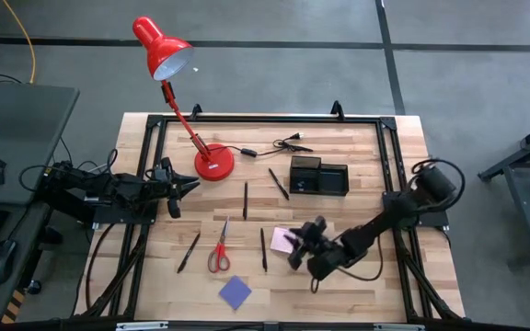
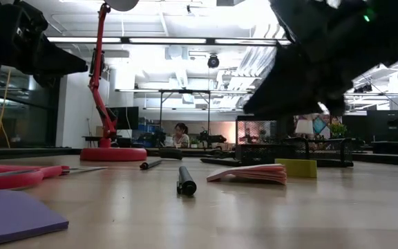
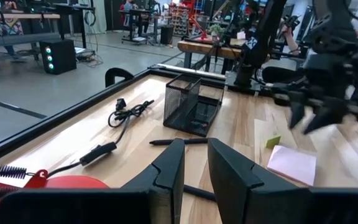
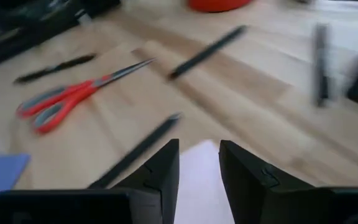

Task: Pick and place office supplies into organizer
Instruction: Put the green eraser into the desk organizer

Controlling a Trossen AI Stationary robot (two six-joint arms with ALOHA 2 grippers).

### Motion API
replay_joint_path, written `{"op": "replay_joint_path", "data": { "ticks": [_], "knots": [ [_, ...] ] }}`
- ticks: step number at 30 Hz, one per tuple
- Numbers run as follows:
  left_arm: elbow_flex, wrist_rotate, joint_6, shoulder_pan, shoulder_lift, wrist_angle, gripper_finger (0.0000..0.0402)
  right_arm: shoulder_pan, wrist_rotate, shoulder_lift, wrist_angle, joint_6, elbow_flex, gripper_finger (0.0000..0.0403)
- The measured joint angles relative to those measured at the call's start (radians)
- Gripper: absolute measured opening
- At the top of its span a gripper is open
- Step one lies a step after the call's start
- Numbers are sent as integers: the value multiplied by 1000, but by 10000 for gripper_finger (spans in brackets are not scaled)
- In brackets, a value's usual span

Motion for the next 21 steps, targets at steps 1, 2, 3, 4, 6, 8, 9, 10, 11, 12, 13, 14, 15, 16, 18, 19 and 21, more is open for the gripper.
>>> {"op": "replay_joint_path", "data": {
  "ticks": [1, 2, 3, 4, 6, 8, 9, 10, 11, 12, 13, 14, 15, 16, 18, 19, 21],
  "knots": [
    [0, 0, 0, 0, 0, 0, 62, 1, 14, -13, -1, 48, -24, 103],
    [0, 0, 0, 0, 0, -1, 63, 4, 24, -20, -4, 86, -44, 103],
    [0, 0, 0, 0, 0, 0, 63, 6, 28, -24, -18, 116, -64, 103],
    [0, 0, 0, 0, 0, 0, 63, 7, 28, -25, -42, 148, -77, 103],
    [0, 0, 0, 0, 0, -2, 61, 7, 20, -24, -111, 254, -94, 103],
    [0, 0, 0, 0, 0, 0, 60, 7, 4, -24, -168, 323, -96, 103],
    [0, 0, 0, 0, 0, 0, 60, 7, -6, -24, -188, 345, -96, 103],
    [0, 0, 0, 0, 0, 0, 61, 7, -10, -24, -200, 354, -96, 103],
    [0, 0, 0, 0, 0, 0, 62, 6, -11, -24, -200, 360, -96, 103],
    [0, 0, 0, 0, 0, 0, 62, 6, -13, -24, -193, 361, -96, 104],
    [0, 0, 0, 0, 0, 0, 63, 7, -13, -24, -187, 359, -96, 106],
    [0, 0, 0, 0, 0, 0, 63, 10, -13, -24, -188, 358, -95, 109],
    [0, 0, 0, 0, 0, 0, 63, 12, -7, -24, -191, 349, -91, 114],
    [0, 0, 0, 0, 0, 0, 62, 12, -1, -24, -190, 344, -88, 122],
    [0, 0, 0, 0, 0, 0, 61, 12, 2, -24, -199, 342, -82, 139],
    [0, 0, 0, 0, 0, 0, 60, 12, 0, -24, -206, 342, -81, 149],
    [0, 0, 0, 0, 0, 0, 61, 12, -12, -24, -205, 332, -80, 170]
  ]
}}
